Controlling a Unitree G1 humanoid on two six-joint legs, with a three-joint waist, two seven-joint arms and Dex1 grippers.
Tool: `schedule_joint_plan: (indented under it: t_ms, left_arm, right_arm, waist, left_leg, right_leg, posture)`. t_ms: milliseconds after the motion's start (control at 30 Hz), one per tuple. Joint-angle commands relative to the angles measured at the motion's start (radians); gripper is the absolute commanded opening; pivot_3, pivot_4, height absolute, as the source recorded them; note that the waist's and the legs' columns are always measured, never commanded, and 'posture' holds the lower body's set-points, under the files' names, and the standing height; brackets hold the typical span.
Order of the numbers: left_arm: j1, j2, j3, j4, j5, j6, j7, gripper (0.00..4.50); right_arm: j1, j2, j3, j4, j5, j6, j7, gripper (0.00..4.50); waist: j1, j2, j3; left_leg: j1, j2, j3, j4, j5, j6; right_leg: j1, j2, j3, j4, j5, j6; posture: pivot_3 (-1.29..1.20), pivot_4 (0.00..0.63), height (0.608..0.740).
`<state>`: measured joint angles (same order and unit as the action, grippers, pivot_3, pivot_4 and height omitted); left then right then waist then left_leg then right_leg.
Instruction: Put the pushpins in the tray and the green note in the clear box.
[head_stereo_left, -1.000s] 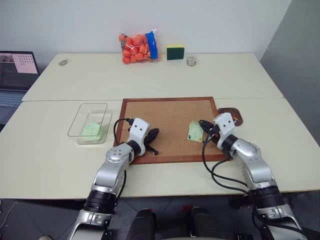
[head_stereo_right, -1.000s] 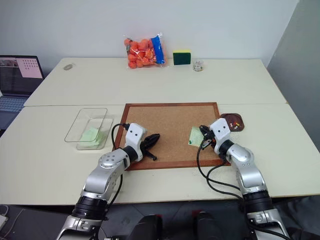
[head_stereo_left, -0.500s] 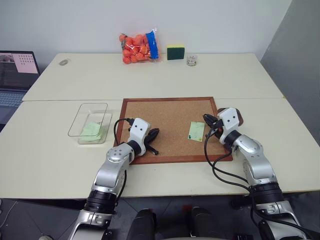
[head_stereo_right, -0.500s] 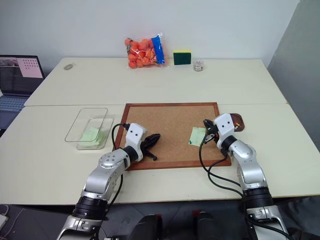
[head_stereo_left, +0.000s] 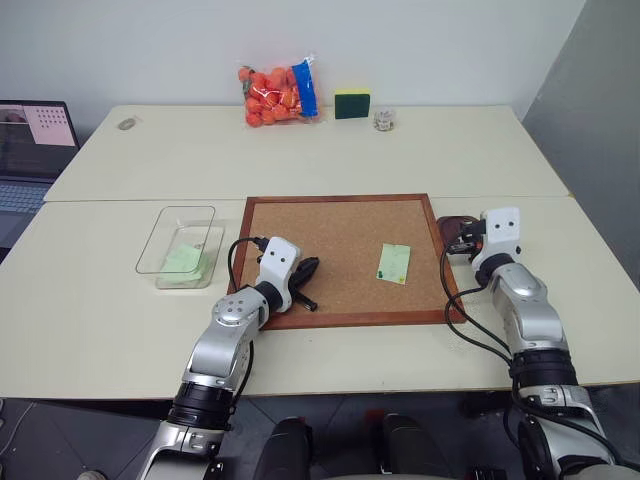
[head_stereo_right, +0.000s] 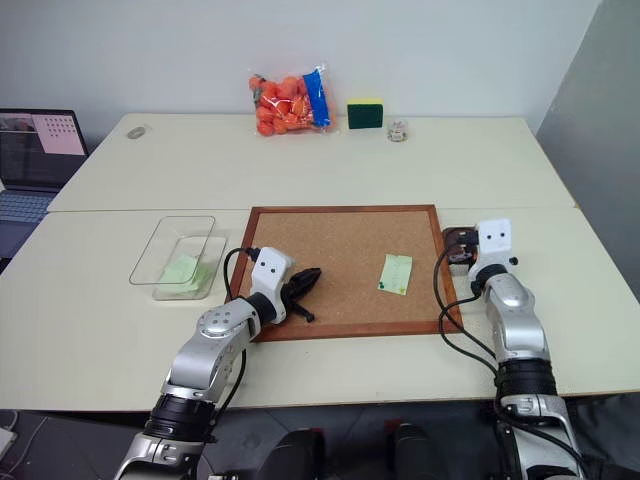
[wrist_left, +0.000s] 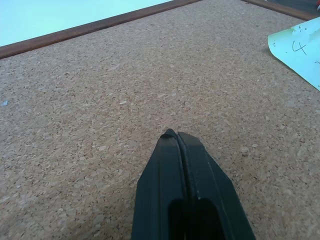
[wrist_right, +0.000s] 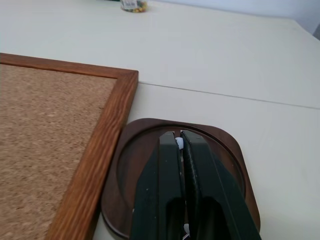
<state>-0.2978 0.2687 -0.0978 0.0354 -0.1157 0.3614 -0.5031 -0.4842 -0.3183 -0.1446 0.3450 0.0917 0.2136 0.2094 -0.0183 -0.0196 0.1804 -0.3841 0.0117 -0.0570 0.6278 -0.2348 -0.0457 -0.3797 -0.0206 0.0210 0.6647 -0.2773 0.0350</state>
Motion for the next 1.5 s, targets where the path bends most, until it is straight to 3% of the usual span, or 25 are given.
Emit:
schedule_joint_plan:
  t_ms: [33, 133, 233, 767, 1167, 1500]
  left_arm:
    - [0.015, -0.008, -0.026, 0.028, 0.007, 0.018, -0.006, 0.0]
    - [0.019, -0.008, -0.027, 0.024, 0.007, 0.019, -0.005, 0.0]
    - [0.02, -0.005, -0.024, 0.022, 0.006, 0.022, -0.005, 0.0]
    - [0.019, -0.007, -0.025, 0.021, 0.006, 0.024, -0.002, 0.0]
    - [0.013, -0.013, -0.022, 0.031, 0.004, 0.023, 0.0, 0.0]
    - [0.005, -0.011, -0.02, 0.039, 0.002, 0.027, -0.005, 0.0]
  right_arm:
    - [-0.05, -0.016, -0.022, 0.019, 0.004, -0.01, -0.01, 0.02]
    - [-0.067, -0.017, -0.018, 0.042, 0.004, -0.017, -0.009, 0.02]
    - [-0.091, -0.021, -0.018, 0.082, 0.001, -0.026, -0.01, 0.54]
    - [-0.063, -0.041, -0.011, 0.043, 0.008, -0.052, 0.013, 3.87]
    - [0.243, -0.143, 0.093, -0.397, 0.192, -0.043, 0.482, 3.87]
    - [0.319, -0.133, 0.2, -0.522, 0.208, 0.033, 0.542, 3.87]
  waist:
    - [0.0, 0.0, 0.0]
    - [0.0, 0.0, 0.0]
    - [0.0, 0.0, 0.0]
    - [0.0, 0.0, 0.0]
    - [0.001, 0.002, 0.001]
    - [0.002, 0.002, 0.001]
  left_leg:
    - [0.0, 0.0, 0.0, 0.0, 0.0, 0.0]
    - [0.0, 0.0, 0.0, 0.0, 0.0, 0.0]
    - [0.0, 0.0, 0.0, 0.0, 0.0, 0.0]
    - [0.0, 0.0, 0.0, 0.0, 0.0, 0.0]
    - [-0.001, 0.0, -0.001, 0.0, 0.0, 0.0]
    - [-0.002, 0.0, -0.002, 0.0, 0.0, 0.0]
  right_leg:
    - [0.0, 0.0, 0.0, 0.0, 0.0, 0.0]
    - [0.0, 0.0, 0.0, -0.001, 0.0, 0.0]
    - [0.0, 0.0, 0.0, -0.001, 0.0, 0.0]
    - [0.0, 0.0, 0.0, -0.001, 0.0, 0.0]
    - [0.0, 0.0, -0.001, -0.002, 0.0, 0.001]
    - [0.0, 0.0, -0.002, -0.003, 0.0, 0.001]
  posture:
    - [0.0, 0.15, 0.74]
    - [0.0, 0.15, 0.74]
    - [0.0, 0.15, 0.74]
    - [0.0, 0.15, 0.74]
    - [0.0, 0.15, 0.74]
    - [0.0, 0.15, 0.74]
